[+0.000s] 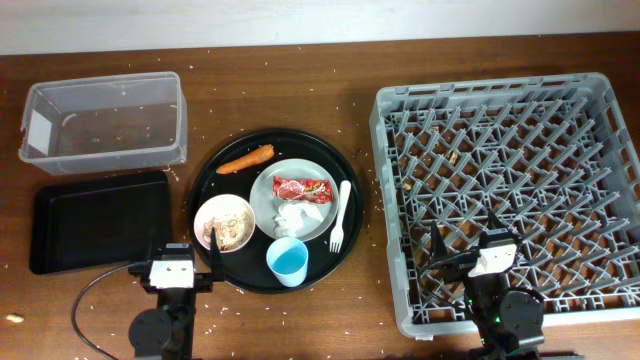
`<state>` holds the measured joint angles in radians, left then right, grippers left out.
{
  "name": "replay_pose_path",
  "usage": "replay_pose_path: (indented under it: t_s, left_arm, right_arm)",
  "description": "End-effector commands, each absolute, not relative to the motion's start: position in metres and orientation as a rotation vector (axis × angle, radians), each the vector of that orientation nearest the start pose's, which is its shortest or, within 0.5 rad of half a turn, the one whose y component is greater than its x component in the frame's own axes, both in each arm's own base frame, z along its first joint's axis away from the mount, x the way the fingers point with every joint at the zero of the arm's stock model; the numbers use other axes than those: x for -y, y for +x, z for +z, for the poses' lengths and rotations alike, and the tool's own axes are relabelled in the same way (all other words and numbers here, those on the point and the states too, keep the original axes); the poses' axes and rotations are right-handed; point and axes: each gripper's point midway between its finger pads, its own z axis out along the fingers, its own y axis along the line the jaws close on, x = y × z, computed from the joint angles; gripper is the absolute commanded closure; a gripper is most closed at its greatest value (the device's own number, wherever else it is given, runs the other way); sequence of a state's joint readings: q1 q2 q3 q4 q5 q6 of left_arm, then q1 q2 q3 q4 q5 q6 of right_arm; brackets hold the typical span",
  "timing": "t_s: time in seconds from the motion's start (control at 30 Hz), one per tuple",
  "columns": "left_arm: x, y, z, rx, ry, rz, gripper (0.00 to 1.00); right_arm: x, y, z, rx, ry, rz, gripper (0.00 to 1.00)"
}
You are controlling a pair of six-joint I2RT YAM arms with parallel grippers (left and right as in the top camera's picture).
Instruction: Sort waste into correct bins and load items into the dishwasher rack
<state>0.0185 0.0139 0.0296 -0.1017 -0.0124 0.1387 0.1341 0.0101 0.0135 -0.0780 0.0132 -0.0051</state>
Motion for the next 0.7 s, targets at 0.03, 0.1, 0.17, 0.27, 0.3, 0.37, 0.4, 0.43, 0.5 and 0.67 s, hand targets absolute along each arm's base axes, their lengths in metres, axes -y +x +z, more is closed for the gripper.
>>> replay_pose_path:
  t_s: [0.03, 0.1, 0.17, 0.27, 0.3, 0.37, 0.4, 0.43, 0.5, 0.67]
  left_arm:
    - [-0.0088, 0.2452, 0.1567, -1.655, 0.092, 0.148, 0.01]
    - [-0.0088, 0.2452, 0.1567, -1.655, 0.093, 0.149, 0.01]
    - [-0.0088, 0.2452, 0.1567, -1.655, 0.093, 0.149, 0.01]
    - [-0.0088, 0.2452, 0.1568, -1.655, 0.092, 0.149, 0.01]
    - [-0.0088, 0.2452, 0.1567, -1.655, 0.092, 0.148, 0.01]
    - [-0.0088, 0.2452, 0.1567, -1.655, 0.093, 0.149, 0.01]
    - [-0.0088, 0.2452, 0.1567, -1.655, 0.092, 0.148, 0.01]
    - [-0.0088, 0.2452, 0.1567, -1.655, 0.093, 0.149, 0.01]
    - [-0.0088, 0.2452, 0.1567, -1.655, 0.093, 0.149, 0.01]
    - [-0.0088, 0.2452, 0.1567, -1.655, 0.093, 0.149, 0.01]
  right_arm:
    - [-0.0297, 0.2442, 0.1553, -1.648, -0.104, 0.083, 0.02]
    - [-0.0297, 0.2442, 0.1554, -1.648, -0.104, 0.083, 0.02]
    - [-0.0297, 0.2442, 0.1553, -1.648, -0.104, 0.083, 0.02]
    - [-0.0297, 0.2442, 0.1553, -1.648, -0.104, 0.083, 0.02]
    - [-0.0297, 0.2442, 0.1554, -1.648, -0.104, 0.083, 0.02]
    - [-0.0297, 0.2442, 0.1553, -1.648, -0.104, 0.083, 0.02]
    - [-0.0297, 0.2442, 0.1554, -1.648, -0.104, 0.083, 0.02]
    - [-0.0297, 0.2442, 0.1554, -1.648, -0.104, 0.083, 0.01]
    - [-0.0297, 0.2442, 0.1554, -1.648, -0.104, 0.083, 0.02]
    - [-0.0298, 0.2443, 0.157, -1.641, -0.104, 0.084, 0.02]
